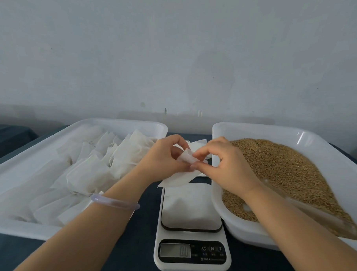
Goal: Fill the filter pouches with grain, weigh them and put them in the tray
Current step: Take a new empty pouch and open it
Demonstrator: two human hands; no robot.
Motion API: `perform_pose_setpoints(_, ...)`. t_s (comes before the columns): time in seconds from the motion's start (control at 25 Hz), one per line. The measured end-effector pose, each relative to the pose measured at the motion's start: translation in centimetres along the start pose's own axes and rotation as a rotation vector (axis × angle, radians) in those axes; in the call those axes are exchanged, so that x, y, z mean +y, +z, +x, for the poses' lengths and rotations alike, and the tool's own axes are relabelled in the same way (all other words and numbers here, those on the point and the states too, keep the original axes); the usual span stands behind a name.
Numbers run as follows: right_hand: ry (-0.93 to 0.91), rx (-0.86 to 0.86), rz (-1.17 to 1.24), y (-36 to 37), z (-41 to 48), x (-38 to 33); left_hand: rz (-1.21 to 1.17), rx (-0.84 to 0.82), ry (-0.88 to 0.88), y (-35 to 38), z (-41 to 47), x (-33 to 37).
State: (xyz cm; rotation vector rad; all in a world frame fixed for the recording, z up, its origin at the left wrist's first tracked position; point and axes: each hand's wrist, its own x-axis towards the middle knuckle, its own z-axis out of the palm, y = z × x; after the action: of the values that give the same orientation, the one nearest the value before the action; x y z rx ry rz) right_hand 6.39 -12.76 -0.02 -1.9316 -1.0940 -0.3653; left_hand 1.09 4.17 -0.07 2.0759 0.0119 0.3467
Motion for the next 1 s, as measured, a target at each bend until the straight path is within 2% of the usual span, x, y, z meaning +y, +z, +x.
perform_pose_setpoints(0.16,0.109,-0.078,0.046,0.0,-0.2,0.0,0.033,-0.008,-0.021,-0.1,-0.1,0.0)
perform_pose_setpoints(0.32,0.115,-0.27,0.029,0.0,-0.4,0.2,-0.005,-0.061,-0.042,-0.2,-0.4,0.3)
perform_pose_setpoints(0.56,0.095,-0.2,0.2,0.0,-0.3,0.2,0.011,-0.284,-0.155,-0.1,-0.6,0.9)
perform_pose_setpoints(0.68,0.117,-0.216,0.291,-0.3,-0.4,0.2,-0.07,-0.393,-0.163,-0.3,-0.9,0.9)
perform_pose_setpoints(0.84,0.141,-0.332,0.181,-0.3,-0.4,0.4,-0.156,-0.54,-0.195,-0.4,-1.0,0.9)
perform_pose_setpoints(1.0,0.105,-0.387,0.138,-0.4,-0.6,-0.7,-0.193,-0.607,-0.167,0.1,-0.9,1.1)
